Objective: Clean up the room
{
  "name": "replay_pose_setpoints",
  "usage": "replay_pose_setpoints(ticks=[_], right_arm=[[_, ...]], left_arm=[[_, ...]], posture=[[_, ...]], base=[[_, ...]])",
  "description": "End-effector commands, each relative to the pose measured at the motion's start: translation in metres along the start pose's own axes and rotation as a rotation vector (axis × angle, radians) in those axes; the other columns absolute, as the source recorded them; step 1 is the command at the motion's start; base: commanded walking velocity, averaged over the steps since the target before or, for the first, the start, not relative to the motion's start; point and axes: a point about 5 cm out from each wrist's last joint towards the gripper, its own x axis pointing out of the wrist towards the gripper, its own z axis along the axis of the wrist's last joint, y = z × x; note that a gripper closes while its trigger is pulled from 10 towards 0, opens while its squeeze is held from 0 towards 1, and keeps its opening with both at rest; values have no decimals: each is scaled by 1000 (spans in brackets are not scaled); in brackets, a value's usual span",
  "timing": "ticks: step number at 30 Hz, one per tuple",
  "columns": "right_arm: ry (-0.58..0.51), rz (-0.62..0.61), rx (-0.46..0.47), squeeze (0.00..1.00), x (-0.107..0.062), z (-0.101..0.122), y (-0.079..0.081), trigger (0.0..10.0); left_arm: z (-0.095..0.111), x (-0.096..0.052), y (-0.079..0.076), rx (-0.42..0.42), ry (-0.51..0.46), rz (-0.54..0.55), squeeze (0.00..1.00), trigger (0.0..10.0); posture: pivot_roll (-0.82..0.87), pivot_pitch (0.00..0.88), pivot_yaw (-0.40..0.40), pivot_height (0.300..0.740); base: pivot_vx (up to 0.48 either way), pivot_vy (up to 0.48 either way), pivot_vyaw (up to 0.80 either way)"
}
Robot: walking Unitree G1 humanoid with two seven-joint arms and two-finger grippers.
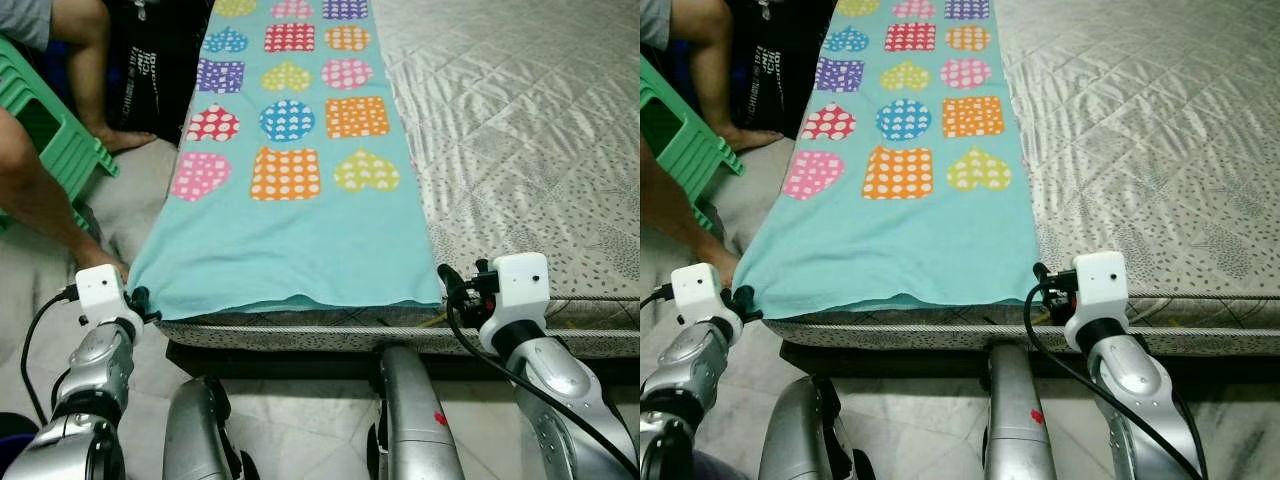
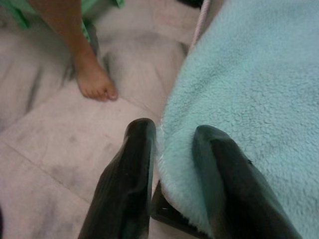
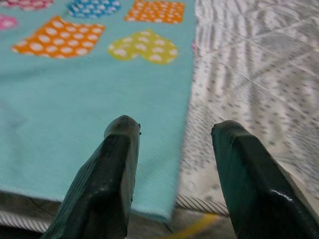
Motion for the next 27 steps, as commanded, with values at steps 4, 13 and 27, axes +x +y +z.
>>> replay_pose_setpoints(ticks=[4,13,27], right_arm=[[-19,15,24,0,5,-2,5,10000],[-82,6,99,0,22,3,15,10000],[-229,6,219,0,42,19,21,10000]], left_arm=[[-2,-11,1,24,-30,-12,1000,10000],[8,-53,-36,95,-207,-178,1000,10000],[25,-98,-86,128,-343,-386,1000,10000]], posture=[[-211,86,67,533],[-169,17,87,533],[-186,0,108,566]], base=[[0,0,0],[0,0,0],[0,0,0]])
